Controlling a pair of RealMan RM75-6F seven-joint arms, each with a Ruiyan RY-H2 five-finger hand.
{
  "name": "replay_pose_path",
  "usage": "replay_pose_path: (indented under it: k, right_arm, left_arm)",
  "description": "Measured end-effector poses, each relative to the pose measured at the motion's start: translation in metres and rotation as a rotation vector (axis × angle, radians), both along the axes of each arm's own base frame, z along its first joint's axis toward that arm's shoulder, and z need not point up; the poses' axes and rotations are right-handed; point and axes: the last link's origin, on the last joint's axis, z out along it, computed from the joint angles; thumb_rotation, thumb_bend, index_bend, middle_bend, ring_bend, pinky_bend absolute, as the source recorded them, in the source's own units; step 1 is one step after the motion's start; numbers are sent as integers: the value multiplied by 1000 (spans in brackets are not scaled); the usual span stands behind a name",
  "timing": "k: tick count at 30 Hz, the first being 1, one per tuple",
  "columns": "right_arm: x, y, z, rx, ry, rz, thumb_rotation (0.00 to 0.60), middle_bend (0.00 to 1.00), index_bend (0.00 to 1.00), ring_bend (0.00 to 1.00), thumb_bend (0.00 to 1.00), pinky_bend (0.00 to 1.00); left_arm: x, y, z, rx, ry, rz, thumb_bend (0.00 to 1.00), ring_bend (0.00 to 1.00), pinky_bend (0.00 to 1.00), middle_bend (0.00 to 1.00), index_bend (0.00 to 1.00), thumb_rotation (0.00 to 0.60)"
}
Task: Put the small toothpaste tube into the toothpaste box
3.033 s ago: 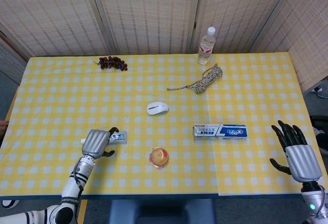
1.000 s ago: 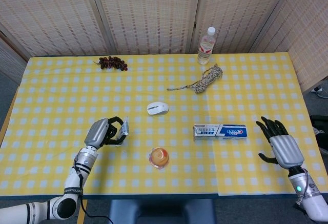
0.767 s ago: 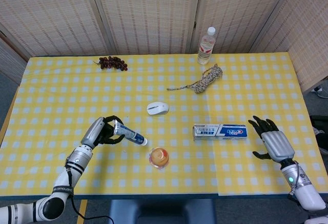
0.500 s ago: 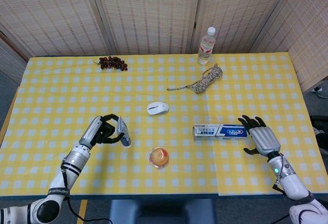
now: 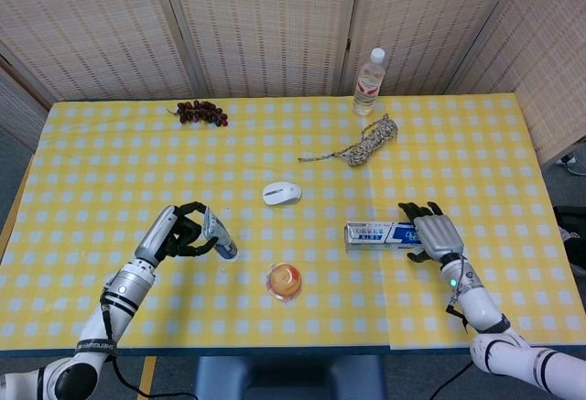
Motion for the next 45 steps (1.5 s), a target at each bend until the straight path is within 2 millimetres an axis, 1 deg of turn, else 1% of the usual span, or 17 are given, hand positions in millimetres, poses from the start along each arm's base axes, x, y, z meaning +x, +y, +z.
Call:
replay_pose_path:
  k: [2, 3, 8, 10, 12, 14, 18, 21, 23, 31, 36, 41, 45]
  right_arm:
    - [3, -3, -5, 5, -5, -1, 600, 177, 189, 207, 246, 205]
    - [4, -4, -7, 6, -4, 0, 600, 187, 214, 212, 246, 222]
    - [9, -7, -13, 3, 8, 13, 600, 223, 271, 236, 246, 225]
    - [10, -7, -15, 2, 5, 15, 600, 235, 290, 246, 246, 249]
    - [11, -7, -16, -3, 1, 17, 600, 264, 329, 272, 247, 333]
    - [12, -6, -19, -14, -10, 20, 600, 293, 365, 298, 247, 390]
    - [10, -5, -24, -19, -8, 30, 600, 355, 442, 363, 247, 460]
    - [9, -6, -27, -37, -2, 48, 600, 389, 482, 407, 247, 519]
    - [10, -6, -29, -54, -7, 62, 600, 402, 499, 423, 246, 540]
    - [13, -4, -27, -93, -65, 96, 600, 419, 513, 443, 246, 554]
    - [14, -1, -22, -128, -136, 112, 600, 453, 553, 473, 246, 554]
    - [16, 4, -18, -170, -255, 138, 600, 460, 560, 481, 246, 553]
    - [17, 7, -20, -187, -370, 156, 600, 470, 576, 482, 246, 549]
  left_arm:
    - [0, 0, 1, 5, -2, -4, 406, 1000, 1000, 1000, 851, 600]
    - [0, -1, 1, 9, -3, -7, 408, 1000, 1000, 1000, 851, 600]
    - [0, -1, 1, 7, 0, -12, 411, 1000, 1000, 1000, 851, 600]
    - [1, -1, 1, 8, -1, -13, 418, 1000, 1000, 1000, 851, 600]
    - [0, -1, 1, 12, -1, -11, 423, 1000, 1000, 1000, 850, 600]
    - [-1, -1, 1, 20, -1, -10, 423, 1000, 1000, 1000, 850, 600]
    - [-5, -2, 2, 33, -10, 0, 424, 1000, 1000, 1000, 850, 600]
    - [-6, -1, 3, 33, -29, 14, 425, 1000, 1000, 1000, 850, 600]
    - [-6, 0, 5, 34, -45, 21, 425, 1000, 1000, 1000, 851, 600]
    - [-2, 3, 13, 25, -84, 37, 426, 1000, 1000, 1000, 851, 600]
    - [3, 4, 19, 36, -101, 38, 427, 1000, 1000, 1000, 850, 600]
    - [8, 9, 27, 49, -142, 61, 428, 1000, 1000, 1000, 851, 600]
    - [20, 17, 40, 101, -218, 74, 428, 1000, 1000, 1000, 850, 600]
